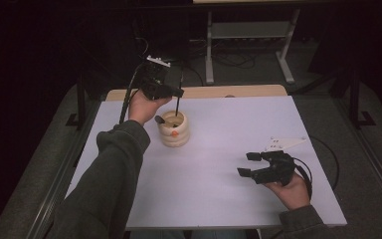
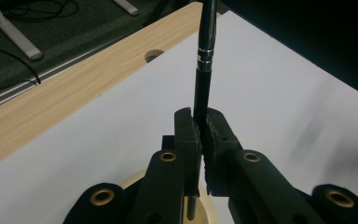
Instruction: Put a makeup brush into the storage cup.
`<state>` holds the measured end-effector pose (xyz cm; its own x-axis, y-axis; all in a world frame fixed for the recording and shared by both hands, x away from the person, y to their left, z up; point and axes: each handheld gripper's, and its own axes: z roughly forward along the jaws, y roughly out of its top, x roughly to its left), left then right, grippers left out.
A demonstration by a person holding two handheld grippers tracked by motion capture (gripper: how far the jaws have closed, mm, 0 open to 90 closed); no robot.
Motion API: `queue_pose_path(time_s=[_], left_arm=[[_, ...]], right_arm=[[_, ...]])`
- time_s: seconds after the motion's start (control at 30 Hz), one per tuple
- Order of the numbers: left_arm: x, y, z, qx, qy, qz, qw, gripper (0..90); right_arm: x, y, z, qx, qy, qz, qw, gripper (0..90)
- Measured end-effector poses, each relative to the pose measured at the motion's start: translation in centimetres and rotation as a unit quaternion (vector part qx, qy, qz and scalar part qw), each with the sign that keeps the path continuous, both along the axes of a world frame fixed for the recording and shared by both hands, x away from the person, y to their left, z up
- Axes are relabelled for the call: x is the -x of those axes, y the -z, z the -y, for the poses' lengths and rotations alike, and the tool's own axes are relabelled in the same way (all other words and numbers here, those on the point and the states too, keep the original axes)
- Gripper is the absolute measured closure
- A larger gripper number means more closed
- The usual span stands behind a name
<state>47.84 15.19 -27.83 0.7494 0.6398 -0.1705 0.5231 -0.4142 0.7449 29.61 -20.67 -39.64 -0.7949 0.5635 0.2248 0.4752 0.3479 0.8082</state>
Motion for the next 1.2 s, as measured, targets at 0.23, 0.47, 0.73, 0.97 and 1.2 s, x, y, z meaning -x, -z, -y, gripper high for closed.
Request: queue_pose_path(time_s=[0.23,0.47,0.73,0.97,1.2], left_arm=[[-0.2,0.7,0.0,-0.002,-0.004,-0.004,1.0000,85.2],[-0.2,1.4,-0.4,-0.003,-0.008,-0.010,0.9999,85.2],[-0.1,2.1,-0.7,0.001,-0.014,-0.015,0.9998,85.1],[0.1,2.6,-1.0,0.003,-0.019,-0.017,0.9997,85.1],[0.3,3.0,-1.2,0.003,-0.019,-0.019,0.9996,85.0]], right_arm=[[0.0,0.0,0.0,-0.001,0.000,0.001,1.0000,28.6],[0.0,0.0,0.0,0.000,0.000,0.001,1.0000,28.6],[0.0,0.0,-0.1,0.001,-0.002,0.002,1.0000,28.7],[0.0,-0.1,0.1,-0.001,-0.001,0.004,1.0000,28.7],[0.0,-0.1,-0.1,0.001,-0.003,0.002,1.0000,28.7]])
